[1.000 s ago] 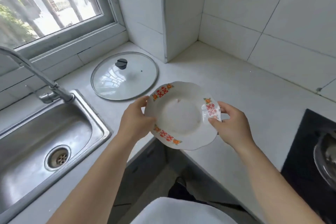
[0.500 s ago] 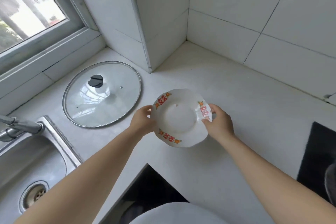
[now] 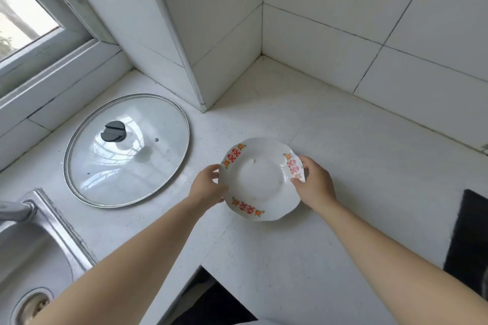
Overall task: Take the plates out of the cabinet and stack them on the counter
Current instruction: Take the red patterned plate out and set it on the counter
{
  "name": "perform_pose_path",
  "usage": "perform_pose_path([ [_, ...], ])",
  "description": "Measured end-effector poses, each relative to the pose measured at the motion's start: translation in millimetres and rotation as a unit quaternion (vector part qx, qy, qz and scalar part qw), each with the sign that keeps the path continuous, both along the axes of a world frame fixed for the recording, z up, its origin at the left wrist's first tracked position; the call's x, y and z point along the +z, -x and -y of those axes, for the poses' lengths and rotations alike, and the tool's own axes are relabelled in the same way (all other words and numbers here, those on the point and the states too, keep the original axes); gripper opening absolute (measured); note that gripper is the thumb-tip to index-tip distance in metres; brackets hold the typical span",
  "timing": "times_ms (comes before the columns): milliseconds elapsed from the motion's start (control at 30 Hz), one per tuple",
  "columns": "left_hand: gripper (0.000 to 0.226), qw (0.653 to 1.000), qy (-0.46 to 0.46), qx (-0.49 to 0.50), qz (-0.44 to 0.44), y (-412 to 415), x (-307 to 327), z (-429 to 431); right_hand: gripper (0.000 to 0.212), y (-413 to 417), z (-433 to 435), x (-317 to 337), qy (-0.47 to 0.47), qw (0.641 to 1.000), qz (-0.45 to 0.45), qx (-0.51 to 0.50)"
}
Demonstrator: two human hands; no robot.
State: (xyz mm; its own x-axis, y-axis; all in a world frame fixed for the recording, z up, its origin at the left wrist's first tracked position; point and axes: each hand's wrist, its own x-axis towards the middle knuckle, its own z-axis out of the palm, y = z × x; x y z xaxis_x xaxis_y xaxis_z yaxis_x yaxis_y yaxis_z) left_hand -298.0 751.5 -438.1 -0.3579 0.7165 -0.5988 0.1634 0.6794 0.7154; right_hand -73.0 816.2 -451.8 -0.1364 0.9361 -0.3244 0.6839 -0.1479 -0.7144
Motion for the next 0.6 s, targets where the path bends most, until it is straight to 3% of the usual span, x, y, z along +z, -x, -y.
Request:
perform_pose_path([
  [100, 0.064, 0.999, -0.005, -0.026, -0.029, 1.1, -7.1, 0.4, 0.042, -2.8, -3.2, -5.4, 0.002, 1.000, -0.003, 0.001],
  [200, 0.057, 0.988, -0.008, -0.106, -0.115, 0.8, -7.8, 1.2, 0.043, -6.3, -3.5, -9.4, 0.000, 1.000, -0.001, 0.007],
  [300, 0.059, 0.947, -0.017, -0.217, -0.236, -2.8, -8.9, 6.1, 0.052, -8.0, 0.0, -9.2, -0.034, 0.997, 0.057, 0.050],
  [400, 0.062, 0.909, -0.082, -0.258, -0.316, -8.4, -9.9, 14.6, 0.053, -9.7, 10.8, -3.4, -0.085, 0.982, 0.103, 0.136],
  [600, 0.054, 0.884, -0.159, -0.304, -0.319, -27.5, -13.2, 31.7, 0.048, -12.1, 38.1, -2.0, -0.070, 0.957, 0.099, 0.262],
])
